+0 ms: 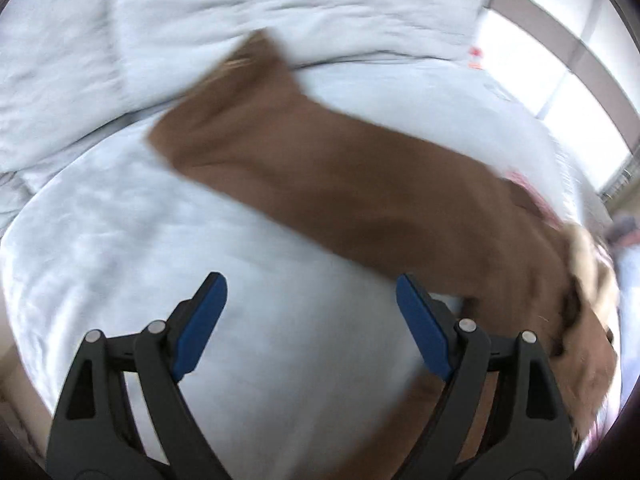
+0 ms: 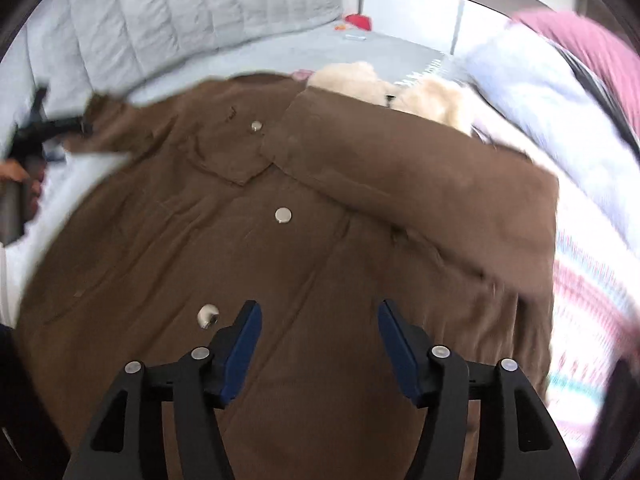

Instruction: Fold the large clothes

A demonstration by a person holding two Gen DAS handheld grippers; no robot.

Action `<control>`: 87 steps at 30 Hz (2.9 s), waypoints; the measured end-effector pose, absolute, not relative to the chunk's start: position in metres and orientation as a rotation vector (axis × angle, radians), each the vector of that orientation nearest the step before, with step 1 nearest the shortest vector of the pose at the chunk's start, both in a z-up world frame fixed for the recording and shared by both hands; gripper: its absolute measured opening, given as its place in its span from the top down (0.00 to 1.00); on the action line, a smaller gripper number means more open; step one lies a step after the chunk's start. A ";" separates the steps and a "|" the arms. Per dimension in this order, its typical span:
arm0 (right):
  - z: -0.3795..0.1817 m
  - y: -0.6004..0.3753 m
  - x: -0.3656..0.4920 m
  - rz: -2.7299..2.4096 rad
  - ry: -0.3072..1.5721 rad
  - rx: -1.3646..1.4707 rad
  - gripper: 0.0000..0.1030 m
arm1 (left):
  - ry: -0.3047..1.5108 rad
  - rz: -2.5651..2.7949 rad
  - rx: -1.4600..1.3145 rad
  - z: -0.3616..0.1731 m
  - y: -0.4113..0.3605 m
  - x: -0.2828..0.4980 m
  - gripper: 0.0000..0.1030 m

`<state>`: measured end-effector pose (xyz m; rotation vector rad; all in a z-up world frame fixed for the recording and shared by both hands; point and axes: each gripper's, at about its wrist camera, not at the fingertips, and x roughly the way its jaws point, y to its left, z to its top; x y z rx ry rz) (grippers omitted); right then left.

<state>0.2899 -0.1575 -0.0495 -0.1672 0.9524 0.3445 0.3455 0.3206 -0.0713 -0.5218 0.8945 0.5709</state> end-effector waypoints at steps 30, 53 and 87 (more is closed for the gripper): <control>-0.037 -0.216 0.279 0.266 0.870 -0.057 0.30 | 0.355 0.673 -0.716 -0.032 0.429 0.316 0.93; -0.046 -0.333 0.303 0.129 0.985 0.436 0.30 | 0.376 -0.261 -0.209 0.091 0.002 0.409 0.93; -0.053 -0.387 0.299 0.064 1.011 0.702 0.30 | 1.013 -0.184 -0.055 -0.098 -0.121 0.477 0.32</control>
